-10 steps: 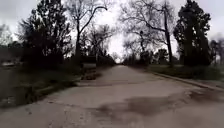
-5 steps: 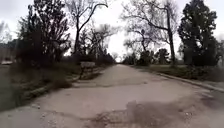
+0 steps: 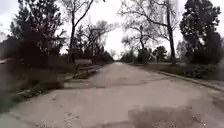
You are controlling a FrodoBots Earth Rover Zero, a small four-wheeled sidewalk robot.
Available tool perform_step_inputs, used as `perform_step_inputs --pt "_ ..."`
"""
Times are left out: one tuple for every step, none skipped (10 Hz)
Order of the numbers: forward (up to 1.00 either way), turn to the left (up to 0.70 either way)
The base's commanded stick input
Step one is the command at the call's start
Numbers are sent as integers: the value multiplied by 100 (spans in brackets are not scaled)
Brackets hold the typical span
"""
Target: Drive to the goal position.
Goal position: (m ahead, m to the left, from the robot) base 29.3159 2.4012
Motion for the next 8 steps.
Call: perform_step_inputs --pt "70 0" --pt "70 0" --pt "70 0" --pt "70 0" --pt "70 0" --pt "70 0" --pt "70 0" --pt "70 0"
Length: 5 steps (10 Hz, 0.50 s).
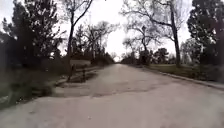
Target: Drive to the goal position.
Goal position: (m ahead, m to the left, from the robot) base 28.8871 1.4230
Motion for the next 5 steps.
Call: perform_step_inputs --pt "70 0" --pt "70 0" --pt "70 0" --pt "70 0" --pt "70 0"
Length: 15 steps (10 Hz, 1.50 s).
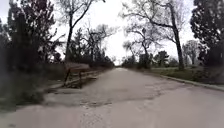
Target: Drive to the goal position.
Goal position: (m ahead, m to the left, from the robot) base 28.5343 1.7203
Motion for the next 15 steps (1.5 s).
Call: perform_step_inputs --pt "70 0" --pt "70 0" --pt "70 0" --pt "70 0" --pt "70 0" --pt "70 0" --pt "70 0" --pt "70 0" --pt "70 0" --pt "70 0" --pt "70 0" --pt "70 0" --pt "70 0" --pt "70 0" --pt "70 0"
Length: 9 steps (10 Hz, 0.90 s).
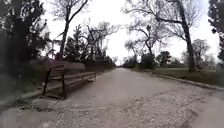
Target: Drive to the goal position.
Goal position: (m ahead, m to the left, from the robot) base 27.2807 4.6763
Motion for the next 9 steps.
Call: perform_step_inputs --pt "70 0" --pt "70 0" --pt "70 0" --pt "70 0" --pt "70 -15" --pt "70 -27" --pt "70 -27" --pt "70 -27" --pt "70 -24"
